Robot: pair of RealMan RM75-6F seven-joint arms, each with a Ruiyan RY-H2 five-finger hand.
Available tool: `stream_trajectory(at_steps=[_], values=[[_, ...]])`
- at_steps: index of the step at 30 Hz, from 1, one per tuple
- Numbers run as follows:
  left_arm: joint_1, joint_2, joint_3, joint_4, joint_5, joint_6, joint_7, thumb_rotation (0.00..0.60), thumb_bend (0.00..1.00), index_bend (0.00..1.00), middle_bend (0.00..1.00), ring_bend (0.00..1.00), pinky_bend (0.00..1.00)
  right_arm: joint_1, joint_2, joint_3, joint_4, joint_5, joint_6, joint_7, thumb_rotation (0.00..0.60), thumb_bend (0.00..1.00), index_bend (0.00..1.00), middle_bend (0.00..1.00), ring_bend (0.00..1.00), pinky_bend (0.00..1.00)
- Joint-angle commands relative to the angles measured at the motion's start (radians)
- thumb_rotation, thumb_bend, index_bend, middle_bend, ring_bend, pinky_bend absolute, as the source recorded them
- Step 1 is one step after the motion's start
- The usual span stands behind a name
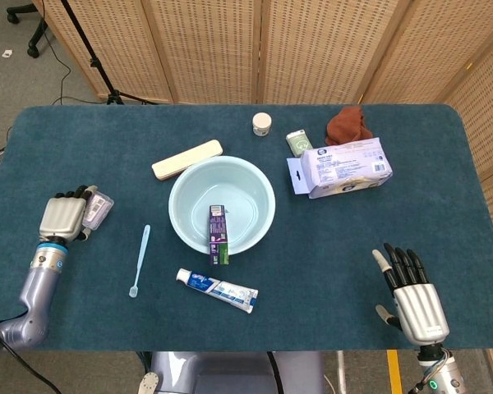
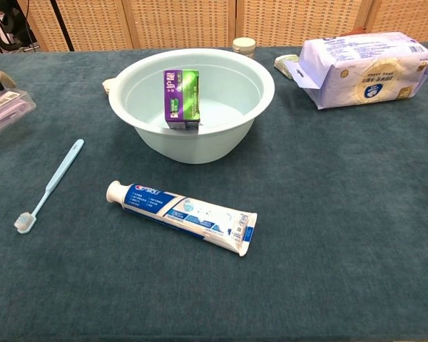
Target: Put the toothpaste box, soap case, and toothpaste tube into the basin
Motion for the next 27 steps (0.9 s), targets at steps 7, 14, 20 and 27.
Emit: stream_trajectory(at_steps=[7, 14, 20, 27], values=[[0.022, 0.019, -0.076, -0.100, 0.160, 0.136, -0.125, 0.600, 0.35, 0.54, 0.21, 0.26, 0.27, -0.002, 0.000, 0.002, -0.001, 0.000, -0.002, -0.003, 0.600, 0.13, 0.00, 0.00, 0.00, 0.05], [0.009, 0.007, -0.116, -0.165, 0.252, 0.200, -0.127, 0.600, 0.35, 0.54, 0.21, 0.26, 0.27, -0.003, 0.003, 0.006, -0.002, 0.005, -0.004, 0.005, 0.600, 0.13, 0.00, 0.00, 0.00, 0.05], [-0.034, -0.030, -0.154, -0.228, 0.257, 0.214, -0.051, 0.600, 0.35, 0.54, 0.21, 0.26, 0.27, -0.002, 0.009, 0.008, -0.006, 0.009, -0.007, 0.018, 0.600, 0.13, 0.00, 0.00, 0.00, 0.05], [-0.083, -0.125, -0.171, -0.257, 0.242, 0.229, 0.045, 0.600, 0.34, 0.54, 0.21, 0.26, 0.27, -0.001, 0.021, 0.012, -0.011, 0.020, -0.012, 0.047, 0.600, 0.13, 0.00, 0.00, 0.00, 0.05]])
